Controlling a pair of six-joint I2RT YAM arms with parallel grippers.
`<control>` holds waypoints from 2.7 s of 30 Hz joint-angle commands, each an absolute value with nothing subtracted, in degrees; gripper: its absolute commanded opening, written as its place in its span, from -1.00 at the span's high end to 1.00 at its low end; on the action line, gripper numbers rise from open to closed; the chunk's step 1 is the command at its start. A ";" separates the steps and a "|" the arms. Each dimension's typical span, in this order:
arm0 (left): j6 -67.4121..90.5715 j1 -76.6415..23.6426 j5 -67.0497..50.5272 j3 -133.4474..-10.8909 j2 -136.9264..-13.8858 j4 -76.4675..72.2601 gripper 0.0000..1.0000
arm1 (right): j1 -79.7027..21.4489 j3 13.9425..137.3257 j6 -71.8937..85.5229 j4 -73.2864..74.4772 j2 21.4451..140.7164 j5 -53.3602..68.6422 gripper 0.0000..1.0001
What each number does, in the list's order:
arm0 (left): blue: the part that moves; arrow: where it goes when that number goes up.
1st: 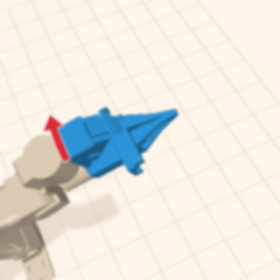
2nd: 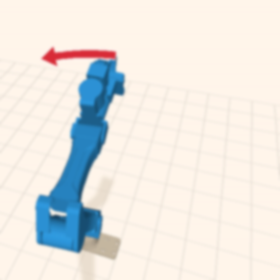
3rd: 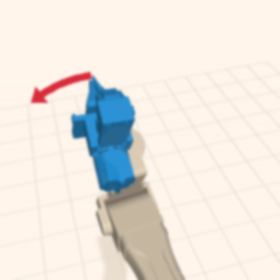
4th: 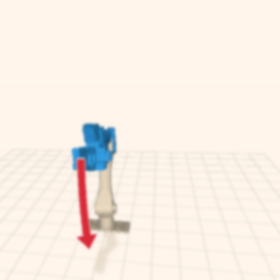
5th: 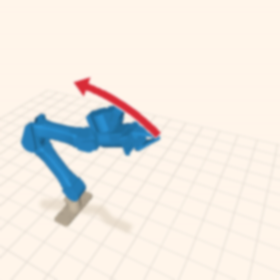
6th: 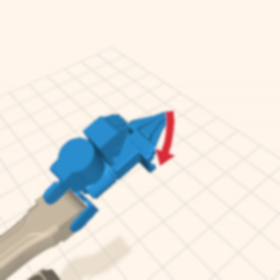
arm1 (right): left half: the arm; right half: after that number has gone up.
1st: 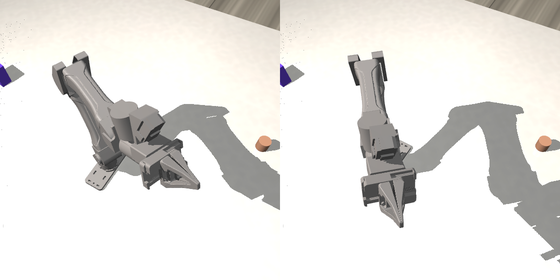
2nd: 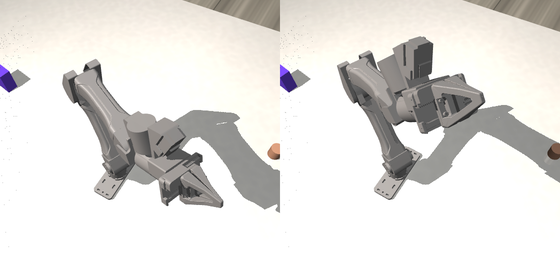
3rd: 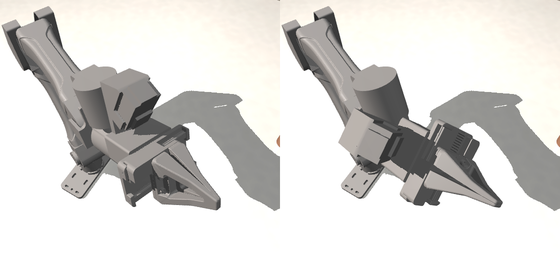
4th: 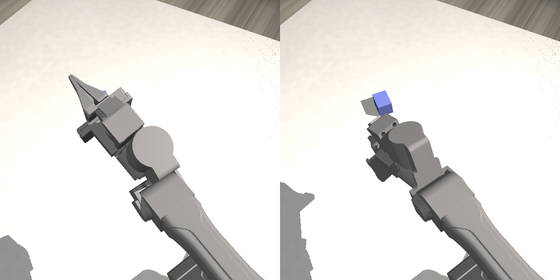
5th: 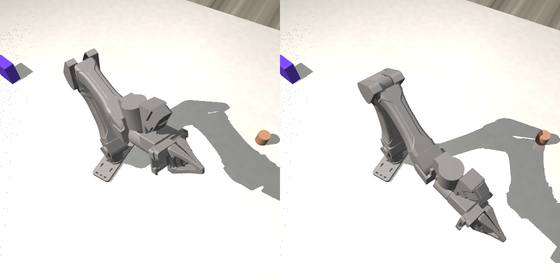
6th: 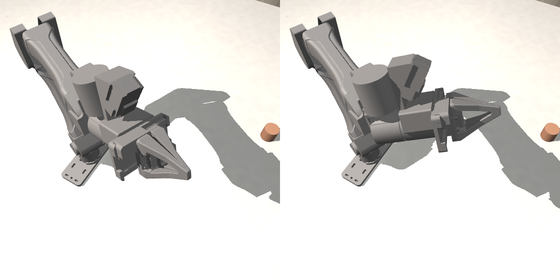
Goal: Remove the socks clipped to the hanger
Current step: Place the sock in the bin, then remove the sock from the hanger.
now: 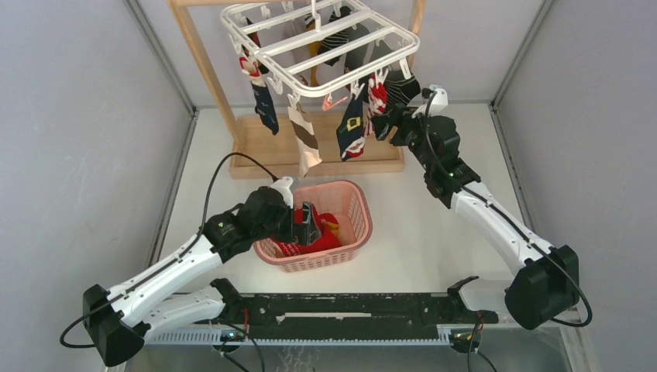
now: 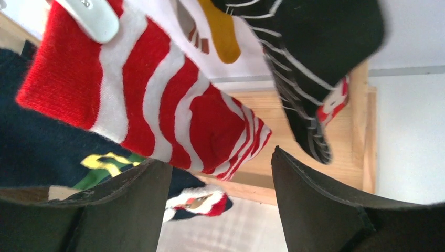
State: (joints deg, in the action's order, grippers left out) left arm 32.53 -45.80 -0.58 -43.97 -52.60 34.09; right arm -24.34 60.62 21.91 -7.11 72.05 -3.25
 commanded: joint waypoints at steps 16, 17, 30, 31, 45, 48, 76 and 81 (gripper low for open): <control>31.20 -46.05 1.21 -48.26 -49.69 34.98 -0.99 | -27.45 60.73 20.71 -18.65 78.39 -6.40 0.16; 31.20 -46.09 1.38 -48.25 -49.57 34.98 -0.99 | -27.57 60.73 20.62 -18.51 78.13 -6.75 0.26; 31.19 -46.12 0.44 -50.54 -48.29 33.81 -1.00 | -30.21 60.73 16.58 -14.33 71.60 -8.88 0.73; 31.34 -46.12 0.44 -50.66 -47.63 33.35 -1.00 | -30.30 60.72 16.42 -13.57 71.02 -9.16 0.74; 32.89 -46.08 -8.14 -55.42 -46.43 27.29 -1.00 | -31.24 60.73 15.82 -4.24 62.13 -10.35 0.78; 33.22 -46.05 -9.40 -56.07 -47.80 25.15 -1.00 | -31.38 61.52 16.17 -1.17 60.32 -9.17 0.78; 28.95 -46.10 -14.31 -61.83 -64.90 -1.12 -0.99 | -27.78 71.10 29.92 9.97 64.34 25.09 0.85; 24.30 -46.08 -12.50 -65.08 -70.05 -1.50 -0.99 | -27.69 71.10 30.91 9.58 64.69 26.80 0.86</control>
